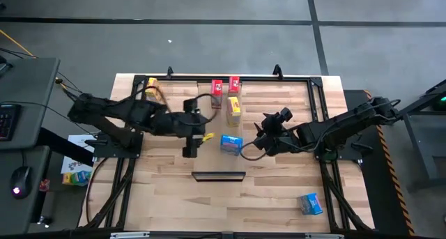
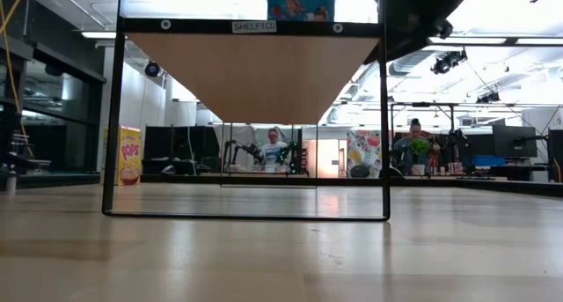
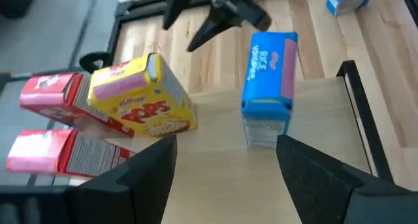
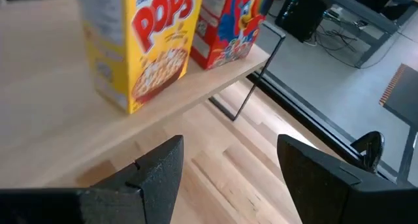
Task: Stack cereal on shelf
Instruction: Put the top blue cereal box on the shelf
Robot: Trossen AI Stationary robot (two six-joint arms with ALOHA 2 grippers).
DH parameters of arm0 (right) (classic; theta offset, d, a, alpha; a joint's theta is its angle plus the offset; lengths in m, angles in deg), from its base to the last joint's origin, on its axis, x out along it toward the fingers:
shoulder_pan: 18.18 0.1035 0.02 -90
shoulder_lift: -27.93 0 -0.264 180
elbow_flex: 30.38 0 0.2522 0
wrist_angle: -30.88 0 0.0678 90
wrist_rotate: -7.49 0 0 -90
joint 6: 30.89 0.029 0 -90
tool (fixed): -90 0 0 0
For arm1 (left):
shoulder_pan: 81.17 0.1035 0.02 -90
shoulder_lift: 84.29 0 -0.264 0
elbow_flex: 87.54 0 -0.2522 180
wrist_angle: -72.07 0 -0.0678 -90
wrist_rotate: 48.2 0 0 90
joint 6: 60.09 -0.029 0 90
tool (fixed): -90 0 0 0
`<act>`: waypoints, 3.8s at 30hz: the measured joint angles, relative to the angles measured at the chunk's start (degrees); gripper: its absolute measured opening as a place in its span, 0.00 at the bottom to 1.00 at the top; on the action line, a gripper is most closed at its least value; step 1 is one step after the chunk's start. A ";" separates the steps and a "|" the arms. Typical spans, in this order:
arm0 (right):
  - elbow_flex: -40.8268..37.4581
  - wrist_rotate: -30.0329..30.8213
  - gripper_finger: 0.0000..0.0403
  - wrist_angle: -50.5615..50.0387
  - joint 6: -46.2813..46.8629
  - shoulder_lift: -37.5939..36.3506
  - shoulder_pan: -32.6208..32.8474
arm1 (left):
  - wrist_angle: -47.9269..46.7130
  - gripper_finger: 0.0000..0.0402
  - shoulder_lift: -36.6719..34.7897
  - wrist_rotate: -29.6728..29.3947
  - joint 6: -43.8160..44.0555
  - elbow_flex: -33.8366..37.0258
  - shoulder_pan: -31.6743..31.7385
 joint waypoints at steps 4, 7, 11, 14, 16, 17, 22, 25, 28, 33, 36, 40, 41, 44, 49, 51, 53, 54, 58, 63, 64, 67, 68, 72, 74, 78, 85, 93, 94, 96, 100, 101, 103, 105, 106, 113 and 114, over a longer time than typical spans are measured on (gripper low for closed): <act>0.00 0.75 0.60 -1.29 0.00 -1.15 2.74 | 12.53 0.63 -9.81 -1.12 0.13 15.77 -1.14; 0.02 0.93 0.60 -1.06 0.51 -2.37 5.37 | 23.86 0.63 -18.02 -1.25 0.16 28.89 -1.37; 0.02 0.19 0.60 0.93 1.09 -2.85 9.66 | 40.20 0.63 -28.06 -2.17 0.08 44.72 -1.35; 0.02 0.32 0.60 4.64 0.58 -2.15 12.59 | 51.81 0.63 -34.79 -2.34 -1.17 54.39 -1.33; 0.02 0.24 0.60 7.89 -1.10 -1.34 14.12 | 57.55 0.63 -38.74 -2.32 -1.40 59.29 -1.35; 0.02 0.45 0.60 10.75 -2.30 -0.78 14.71 | 59.93 0.63 -40.53 -2.32 -1.37 61.15 -1.35; 0.04 -0.72 0.60 25.46 -13.46 2.81 15.70 | 64.35 0.63 -46.77 -2.32 -0.62 65.18 -1.27; 0.04 -4.33 0.60 32.83 -21.06 4.80 15.68 | 63.46 0.63 -48.77 -2.26 0.73 65.15 -1.38; 0.04 -6.15 0.60 34.96 -22.77 4.88 15.94 | 61.91 0.63 -49.39 -1.93 1.47 65.16 -1.70; 0.04 2.20 0.60 32.22 -22.52 4.63 18.16 | 60.25 0.63 -49.28 -1.93 1.49 65.17 -1.79; 0.04 2.72 0.60 30.14 -19.60 4.63 18.08 | 60.36 0.63 -49.28 -1.95 1.49 65.17 -1.79; -2.03 -2.89 0.60 33.01 -18.28 4.65 14.63 | 60.75 0.63 -49.28 -1.95 1.49 65.17 -1.79; -2.97 -3.52 0.60 34.84 -19.07 4.68 13.81 | 60.82 0.63 -49.28 -1.95 1.49 65.17 -1.79; -5.19 -5.91 0.60 42.09 -23.73 4.68 12.41 | 60.78 0.63 -49.28 -1.96 1.52 65.17 -1.79; -7.97 -11.80 0.60 51.22 -27.95 4.68 9.94 | 60.73 0.63 -49.28 -1.97 1.52 65.17 -1.79; -8.57 -12.08 0.60 52.92 -28.59 4.68 8.96 | 60.59 0.63 -49.28 -1.96 1.52 65.17 -1.79; -8.68 -12.71 0.60 53.18 -28.89 4.68 7.92 | 60.41 0.63 -49.28 -1.95 1.52 65.17 -1.79; -8.68 -13.62 0.60 53.49 -28.90 4.68 7.44 | 60.43 0.63 -49.28 -1.96 1.52 65.17 -1.79; -8.68 -18.45 0.60 55.19 -28.64 4.68 5.57 | 60.45 0.63 -49.28 -1.97 1.52 65.17 -1.79; -8.68 -17.79 0.60 55.43 -24.79 4.79 4.49 | 60.45 0.63 -49.28 -1.97 1.52 65.17 -1.79; -8.68 -16.90 0.60 55.71 -23.99 5.01 4.49 | 60.45 0.63 -49.28 -1.97 1.52 65.17 -1.79; -8.68 -13.47 0.60 56.20 -22.31 6.17 5.16 | 60.45 0.63 -49.28 -1.97 1.52 65.19 -1.79; -8.68 -12.59 0.59 56.34 -21.49 6.61 5.49 | 60.41 0.63 -49.28 -1.97 1.52 65.19 -1.79; -8.48 -8.98 0.56 57.81 -19.61 8.25 6.40 | 60.40 0.63 -49.28 -1.97 1.52 65.19 -1.79; -7.48 -7.80 0.53 57.60 -19.88 8.91 6.92 | 60.38 0.63 -49.28 -1.97 1.52 65.19 -1.79; -5.22 -7.37 0.46 57.32 -20.33 10.05 7.74 | 60.36 0.63 -49.28 -1.97 1.52 65.19 -1.77; -1.38 0.40 0.41 51.92 -18.29 12.31 10.60 | 60.30 0.63 -49.26 -1.99 1.50 65.19 -1.76; 7.11 22.02 0.41 49.03 -18.58 19.55 16.77 | 60.27 0.63 -49.28 -1.97 1.49 65.19 -1.76; 8.90 24.73 0.41 49.03 -20.34 21.07 17.34 | 60.29 0.63 -49.28 -1.97 1.49 65.19 -1.76; 12.40 31.02 0.41 49.03 -23.81 24.03 18.20 | 60.27 0.63 -49.28 -1.97 1.49 65.19 -1.76; 18.12 34.83 0.41 48.95 -28.27 28.49 18.75 | 60.30 0.63 -49.28 -1.97 1.52 65.19 -1.76; 19.31 35.00 0.41 48.93 -28.15 29.37 18.56 | 60.30 0.63 -49.28 -1.99 1.50 65.19 -1.76; 20.68 34.95 0.41 48.71 -30.71 30.44 17.88 | 60.29 0.63 -49.26 -1.97 1.51 65.19 -1.76; 20.72 34.96 0.41 48.48 -31.45 31.05 16.94 | 60.33 0.63 -49.28 -1.97 1.54 65.19 -1.76; 20.72 34.96 0.41 47.99 -31.51 31.14 16.46 | 60.29 0.63 -49.26 -1.97 1.54 65.19 -1.76; 20.41 34.99 0.41 42.56 -28.46 31.15 13.99 | 60.22 0.63 -49.27 -1.96 1.54 65.22 -1.76; 20.41 34.97 0.41 41.01 -27.64 31.10 13.82 | 60.23 0.63 -49.26 -1.97 1.54 65.22 -1.76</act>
